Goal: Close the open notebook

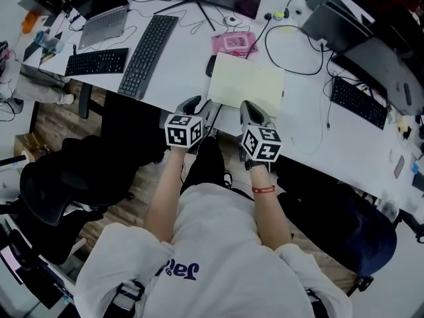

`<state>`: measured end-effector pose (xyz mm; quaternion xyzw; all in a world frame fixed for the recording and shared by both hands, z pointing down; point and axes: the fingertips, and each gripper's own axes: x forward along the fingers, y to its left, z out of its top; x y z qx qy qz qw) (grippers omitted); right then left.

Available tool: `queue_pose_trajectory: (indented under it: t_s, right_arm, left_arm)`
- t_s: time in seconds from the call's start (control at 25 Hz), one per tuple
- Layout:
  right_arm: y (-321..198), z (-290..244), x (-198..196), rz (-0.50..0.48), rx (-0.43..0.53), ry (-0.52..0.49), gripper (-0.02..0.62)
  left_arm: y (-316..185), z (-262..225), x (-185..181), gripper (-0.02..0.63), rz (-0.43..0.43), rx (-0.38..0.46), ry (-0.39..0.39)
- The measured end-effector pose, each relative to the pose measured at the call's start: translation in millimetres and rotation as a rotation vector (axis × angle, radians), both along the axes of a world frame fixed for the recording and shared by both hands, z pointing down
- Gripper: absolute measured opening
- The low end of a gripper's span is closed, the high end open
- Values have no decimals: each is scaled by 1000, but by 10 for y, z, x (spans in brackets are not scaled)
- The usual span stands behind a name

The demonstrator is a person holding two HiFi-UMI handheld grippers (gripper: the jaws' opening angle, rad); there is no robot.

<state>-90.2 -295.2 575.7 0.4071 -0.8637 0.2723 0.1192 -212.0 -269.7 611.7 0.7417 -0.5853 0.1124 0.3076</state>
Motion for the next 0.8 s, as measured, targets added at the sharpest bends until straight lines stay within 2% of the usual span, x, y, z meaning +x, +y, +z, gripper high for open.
queue_pose_trajectory:
  t_s: [0.2, 0.36, 0.6, 0.8]
  right_arm:
    - [-102, 80, 4, 20, -17, -1, 15]
    - [-154, 150, 23, 34, -26, -1, 15]
    - [-214, 186, 38, 48, -36, -1, 15]
    - [-210, 239, 30, 47, -46, -1, 15]
  left_arm:
    - [-116, 211, -47, 150, 58, -100, 22]
    - [-174, 354, -68, 150, 61, -188, 84]
    - [-232, 524, -57, 150, 63, -256, 129]
    - [-263, 625, -88, 150, 26, -287, 150]
